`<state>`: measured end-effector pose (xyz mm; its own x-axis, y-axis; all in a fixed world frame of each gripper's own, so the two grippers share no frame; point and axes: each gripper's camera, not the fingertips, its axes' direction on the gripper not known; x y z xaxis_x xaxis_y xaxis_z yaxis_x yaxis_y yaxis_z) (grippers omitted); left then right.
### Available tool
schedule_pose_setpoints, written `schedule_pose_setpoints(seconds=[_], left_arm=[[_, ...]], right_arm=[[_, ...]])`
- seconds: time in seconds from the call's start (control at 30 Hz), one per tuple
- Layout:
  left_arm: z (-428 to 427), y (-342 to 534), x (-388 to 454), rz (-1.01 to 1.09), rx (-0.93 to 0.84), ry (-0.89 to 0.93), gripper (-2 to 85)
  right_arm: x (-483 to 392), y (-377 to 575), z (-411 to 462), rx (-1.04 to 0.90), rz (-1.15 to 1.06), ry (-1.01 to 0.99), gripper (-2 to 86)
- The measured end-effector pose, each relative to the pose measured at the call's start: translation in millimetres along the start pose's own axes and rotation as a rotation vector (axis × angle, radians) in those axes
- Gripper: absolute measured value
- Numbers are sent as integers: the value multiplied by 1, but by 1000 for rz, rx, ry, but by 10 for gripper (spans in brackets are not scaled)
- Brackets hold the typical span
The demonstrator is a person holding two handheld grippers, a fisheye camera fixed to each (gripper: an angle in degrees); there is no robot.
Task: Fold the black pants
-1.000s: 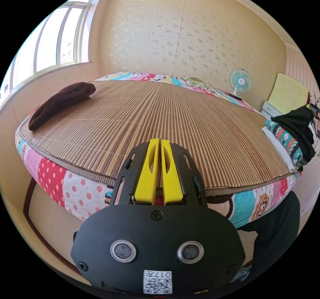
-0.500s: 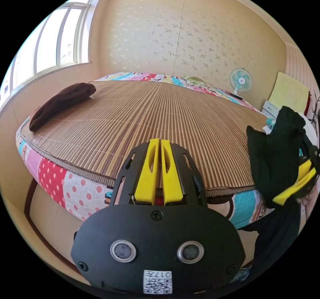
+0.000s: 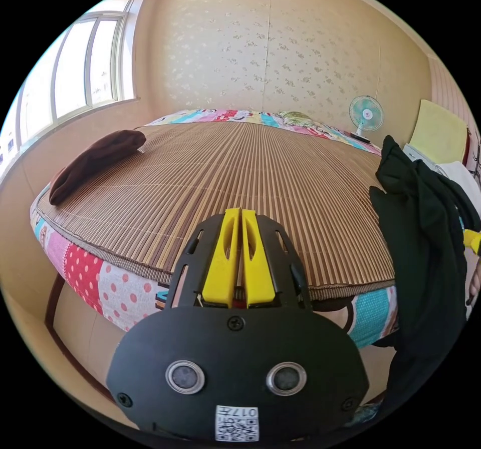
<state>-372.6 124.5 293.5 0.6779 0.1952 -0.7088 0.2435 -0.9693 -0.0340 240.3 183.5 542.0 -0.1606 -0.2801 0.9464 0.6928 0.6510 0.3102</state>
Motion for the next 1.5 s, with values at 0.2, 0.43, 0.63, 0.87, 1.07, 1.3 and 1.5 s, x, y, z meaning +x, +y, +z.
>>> schedule_pose_setpoints(seconds=[0.2, 0.43, 0.63, 0.87, 1.07, 1.3, 1.5], left_arm=[[6, -1, 16, -2, 2, 5, -10], [9, -4, 35, -3, 4, 3, -10], [8, -10, 50, -6, 4, 9, -10], [-5, -21, 64, -9, -2, 16, -10], [-32, -39, 80, -25, -28, -9, -9], [-186, -100, 145, 101, 329, 409, 28], [-113, -197, 172, -278, -190, 936, 201]], right_arm=[[60, 6, -4, 157, 296, 44, 131], [69, 15, 0, 247, 429, 176, 131], [76, -50, -13, 337, 429, 452, 143], [110, -128, 1, 279, 530, 725, 142], [137, -135, 15, 207, 596, 489, 61], [-22, -120, -25, 330, 132, 406, 26], [-152, -100, -87, 439, -169, 216, 17]])
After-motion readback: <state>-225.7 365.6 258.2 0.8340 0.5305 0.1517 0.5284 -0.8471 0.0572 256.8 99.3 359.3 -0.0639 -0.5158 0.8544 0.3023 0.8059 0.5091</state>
